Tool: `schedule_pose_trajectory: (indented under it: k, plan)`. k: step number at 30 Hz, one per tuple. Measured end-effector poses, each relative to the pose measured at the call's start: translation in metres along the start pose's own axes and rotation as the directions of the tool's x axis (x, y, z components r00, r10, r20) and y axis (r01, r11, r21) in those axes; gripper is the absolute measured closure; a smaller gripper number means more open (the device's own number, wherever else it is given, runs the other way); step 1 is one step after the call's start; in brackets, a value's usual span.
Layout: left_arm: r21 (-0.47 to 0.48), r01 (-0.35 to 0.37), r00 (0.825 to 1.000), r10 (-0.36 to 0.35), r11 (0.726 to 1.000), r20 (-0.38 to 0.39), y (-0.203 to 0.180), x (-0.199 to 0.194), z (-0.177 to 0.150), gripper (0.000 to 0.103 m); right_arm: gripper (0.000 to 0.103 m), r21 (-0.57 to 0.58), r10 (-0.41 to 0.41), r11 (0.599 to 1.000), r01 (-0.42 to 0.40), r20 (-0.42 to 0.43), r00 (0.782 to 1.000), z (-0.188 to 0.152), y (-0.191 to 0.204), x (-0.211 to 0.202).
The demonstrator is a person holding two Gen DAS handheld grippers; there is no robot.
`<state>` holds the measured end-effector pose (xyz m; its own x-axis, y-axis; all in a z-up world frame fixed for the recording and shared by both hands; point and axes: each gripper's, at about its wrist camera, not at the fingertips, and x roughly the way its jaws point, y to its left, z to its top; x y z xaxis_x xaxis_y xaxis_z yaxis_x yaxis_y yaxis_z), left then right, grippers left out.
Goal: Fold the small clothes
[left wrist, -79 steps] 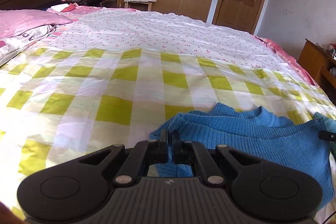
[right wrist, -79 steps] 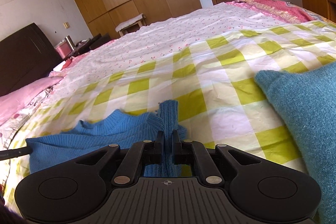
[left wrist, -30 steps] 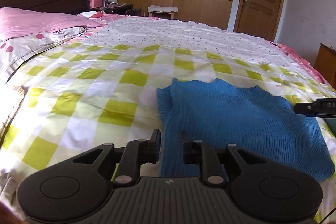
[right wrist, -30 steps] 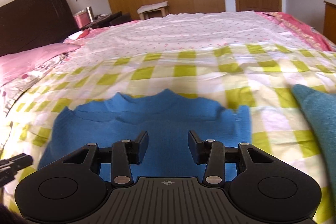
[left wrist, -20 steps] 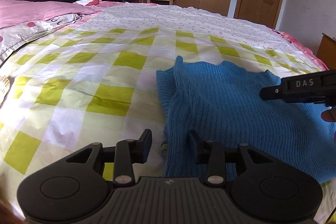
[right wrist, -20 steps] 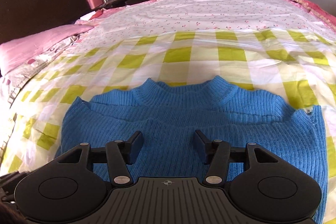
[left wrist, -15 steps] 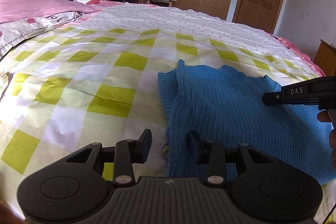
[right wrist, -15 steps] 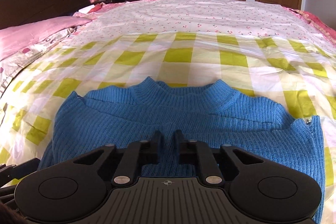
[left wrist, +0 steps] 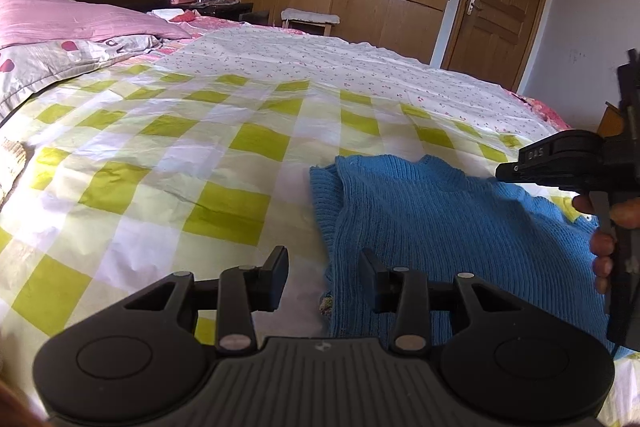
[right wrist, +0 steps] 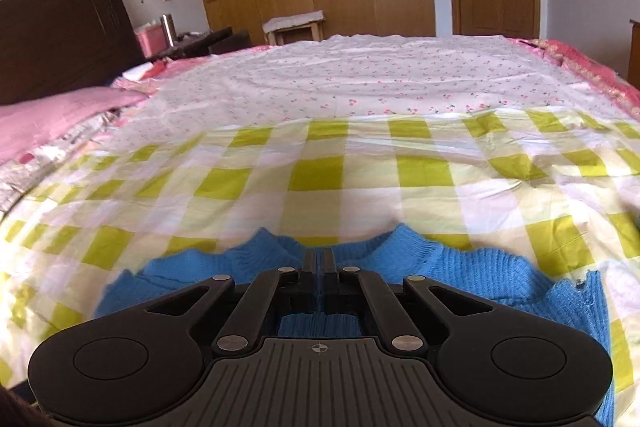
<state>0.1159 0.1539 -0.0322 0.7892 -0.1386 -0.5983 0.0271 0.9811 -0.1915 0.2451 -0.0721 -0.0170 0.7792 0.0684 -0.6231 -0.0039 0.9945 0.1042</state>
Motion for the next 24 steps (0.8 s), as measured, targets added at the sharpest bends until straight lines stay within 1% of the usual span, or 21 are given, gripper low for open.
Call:
schedule_pose_trajectory:
  k: [2,4,5,6,7,8,9,11,13,15,17,18,19,20,21,22,24]
  plan:
    - [0.023,-0.008,1.000,0.009,1.000,-0.023,-0.003,0.004,-0.003,0.058,0.103,-0.018,-0.067,0.998,0.067,-0.042,0.997,-0.003,-0.004,0.020]
    - [0.046,-0.020,0.999,0.021,0.999,-0.034,-0.006,0.006,-0.007,0.058,0.103,0.006,-0.081,0.997,0.081,-0.066,0.995,-0.004,-0.009,0.025]
    - [0.054,-0.026,0.999,0.028,0.998,-0.034,-0.007,0.007,-0.007,0.058,0.103,0.042,-0.066,0.997,0.068,-0.054,0.996,-0.004,-0.013,0.019]
    - [0.062,-0.033,0.999,0.035,0.998,-0.035,-0.008,0.007,-0.008,0.058,0.102,0.054,-0.036,0.998,0.038,-0.035,0.999,-0.003,-0.013,0.011]
    - [0.066,-0.038,0.999,0.040,0.997,-0.033,-0.009,0.007,-0.008,0.058,0.094,0.050,0.000,0.999,0.001,-0.027,1.000,-0.003,-0.012,0.004]
    - [0.070,-0.048,0.998,0.050,0.996,-0.030,-0.010,0.007,-0.008,0.058,0.094,0.039,0.050,0.998,-0.048,-0.035,0.998,-0.002,-0.008,-0.004]
    - [0.072,-0.058,0.998,0.060,0.996,-0.029,-0.010,0.007,-0.009,0.058,0.094,0.037,0.074,0.997,-0.073,-0.038,0.997,-0.003,-0.005,-0.010]
    - [0.074,-0.066,0.997,0.068,0.995,-0.033,-0.009,0.007,-0.009,0.058,0.084,0.017,0.094,0.996,-0.093,-0.060,0.994,-0.008,0.002,-0.018]
    - [0.066,-0.067,0.997,0.069,0.996,-0.034,-0.008,0.006,-0.009,0.058,0.059,0.008,0.091,0.996,-0.090,-0.095,0.991,-0.014,0.005,-0.019]
    - [0.066,-0.068,0.997,0.070,0.996,-0.032,-0.008,0.005,-0.009,0.058,0.050,-0.003,0.097,0.995,-0.098,-0.118,0.988,-0.021,0.010,-0.017]
    - [0.065,-0.068,0.997,0.070,0.996,-0.030,-0.008,0.004,-0.009,0.058,0.050,-0.038,0.074,0.996,-0.079,-0.130,0.989,-0.027,0.017,-0.010]
    - [0.064,-0.068,0.997,0.070,0.996,-0.029,-0.007,0.004,-0.008,0.058,0.057,-0.062,0.053,0.996,-0.062,-0.145,0.988,-0.029,0.020,-0.004]
    - [0.059,-0.067,0.997,0.069,0.996,-0.027,-0.006,0.003,-0.008,0.058,0.068,-0.069,0.032,0.997,-0.043,-0.148,0.988,-0.029,0.022,0.000]
    - [0.051,-0.065,0.998,0.066,0.997,-0.023,-0.005,0.002,-0.007,0.058,0.073,-0.064,0.019,0.997,-0.029,-0.149,0.989,-0.029,0.022,0.003]
    - [0.040,-0.059,0.998,0.060,0.997,-0.016,-0.003,0.001,-0.006,0.058,0.089,-0.054,0.025,0.998,-0.033,-0.151,0.988,-0.026,0.022,0.003]
    - [0.030,-0.057,0.998,0.057,0.998,-0.007,-0.002,-0.001,-0.005,0.058,0.096,-0.034,0.037,0.999,-0.043,-0.152,0.988,-0.023,0.021,0.002]
    - [0.016,-0.050,0.999,0.050,0.999,0.016,0.000,-0.005,-0.003,0.058,0.097,-0.016,0.046,0.999,-0.048,-0.115,0.992,-0.015,0.021,-0.005]
